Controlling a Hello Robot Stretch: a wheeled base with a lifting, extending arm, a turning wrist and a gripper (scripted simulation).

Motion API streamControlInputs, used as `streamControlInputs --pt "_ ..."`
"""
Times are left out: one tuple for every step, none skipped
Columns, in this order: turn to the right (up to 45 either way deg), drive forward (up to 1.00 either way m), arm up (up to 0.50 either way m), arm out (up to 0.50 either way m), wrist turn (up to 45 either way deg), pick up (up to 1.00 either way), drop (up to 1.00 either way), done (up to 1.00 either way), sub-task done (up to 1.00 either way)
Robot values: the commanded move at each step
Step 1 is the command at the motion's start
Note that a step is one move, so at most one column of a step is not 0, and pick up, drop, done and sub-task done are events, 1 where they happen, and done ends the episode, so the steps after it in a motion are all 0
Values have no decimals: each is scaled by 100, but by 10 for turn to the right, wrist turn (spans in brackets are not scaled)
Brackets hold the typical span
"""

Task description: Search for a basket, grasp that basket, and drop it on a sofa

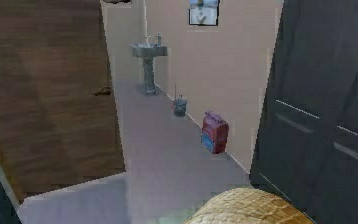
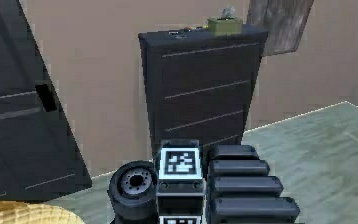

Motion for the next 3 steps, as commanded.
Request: streamControlInputs --pt "0 100 0 0 0 0 0 0 0" --pt "0 45 0 0 0 0 0 0 0" --pt "-360 0 0 0 0 0 0 0 0"
